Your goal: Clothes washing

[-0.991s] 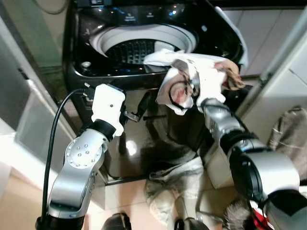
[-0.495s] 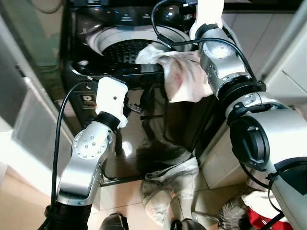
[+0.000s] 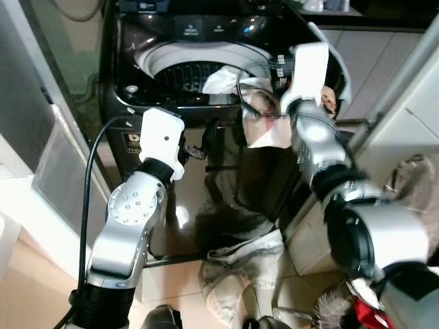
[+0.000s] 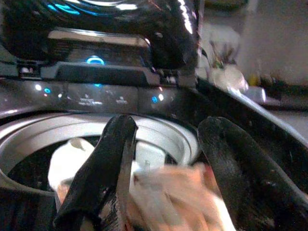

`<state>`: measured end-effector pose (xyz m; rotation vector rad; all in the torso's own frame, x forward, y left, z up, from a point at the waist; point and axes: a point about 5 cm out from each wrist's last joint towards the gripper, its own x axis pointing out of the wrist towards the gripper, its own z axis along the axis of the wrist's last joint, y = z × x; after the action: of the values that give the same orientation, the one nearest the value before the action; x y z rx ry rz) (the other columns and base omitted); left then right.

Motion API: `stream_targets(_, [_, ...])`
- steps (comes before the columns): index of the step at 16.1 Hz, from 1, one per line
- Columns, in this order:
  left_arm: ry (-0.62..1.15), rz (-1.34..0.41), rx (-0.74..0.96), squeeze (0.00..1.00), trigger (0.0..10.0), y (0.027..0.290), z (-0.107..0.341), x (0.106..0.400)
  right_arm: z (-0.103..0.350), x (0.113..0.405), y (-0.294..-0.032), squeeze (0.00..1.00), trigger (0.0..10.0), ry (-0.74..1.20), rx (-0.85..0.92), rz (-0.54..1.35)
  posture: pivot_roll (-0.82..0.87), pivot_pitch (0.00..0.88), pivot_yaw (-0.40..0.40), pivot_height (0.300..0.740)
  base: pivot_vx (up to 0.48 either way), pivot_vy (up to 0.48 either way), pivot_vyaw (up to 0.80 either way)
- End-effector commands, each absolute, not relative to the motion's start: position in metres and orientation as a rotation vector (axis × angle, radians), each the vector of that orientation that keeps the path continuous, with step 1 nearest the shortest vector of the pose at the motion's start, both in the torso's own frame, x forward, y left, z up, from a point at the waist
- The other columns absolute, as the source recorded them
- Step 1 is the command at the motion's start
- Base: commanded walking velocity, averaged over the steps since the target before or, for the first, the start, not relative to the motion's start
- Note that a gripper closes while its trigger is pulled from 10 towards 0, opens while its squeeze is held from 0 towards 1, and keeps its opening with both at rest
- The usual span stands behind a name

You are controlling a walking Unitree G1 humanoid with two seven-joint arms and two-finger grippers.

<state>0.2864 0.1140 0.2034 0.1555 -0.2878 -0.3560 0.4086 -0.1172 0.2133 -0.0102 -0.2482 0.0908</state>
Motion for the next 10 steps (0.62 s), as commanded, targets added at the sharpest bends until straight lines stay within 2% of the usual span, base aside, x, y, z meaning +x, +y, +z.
stream_targets(1, [-0.286, -0.364, 0.163, 0.00, 10.0, 0.112, 0.200, 0.286, 0.208, 0.407, -0.125, 0.00, 10.0, -0.230, 0.052, 0.070, 0.02, 0.000, -0.058, 0.740, 0.000, 0.000, 0.00])
stream_targets(3, [-0.280, -0.390, 0.148, 0.00, 10.0, 0.109, 0.199, 0.284, 0.181, 0.404, -0.132, 0.00, 10.0, -0.110, 0.137, 0.047, 0.01, 0.011, -0.052, 0.740, 0.000, 0.000, 0.00])
stream_targets(7, [-0.251, -0.447, 0.124, 0.00, 10.0, 0.104, 0.196, 0.277, 0.156, 0.401, -0.138, 0.00, 10.0, 0.049, 0.218, 0.018, 0.04, 0.051, -0.047, 0.740, 0.000, 0.000, 0.00])
stream_targets(10, [-0.244, -0.419, 0.135, 0.00, 10.0, 0.111, 0.197, 0.267, 0.154, 0.402, -0.132, 0.00, 10.0, 0.096, 0.167, 0.035, 0.09, 0.096, -0.054, 0.740, 0.000, 0.000, 0.00])
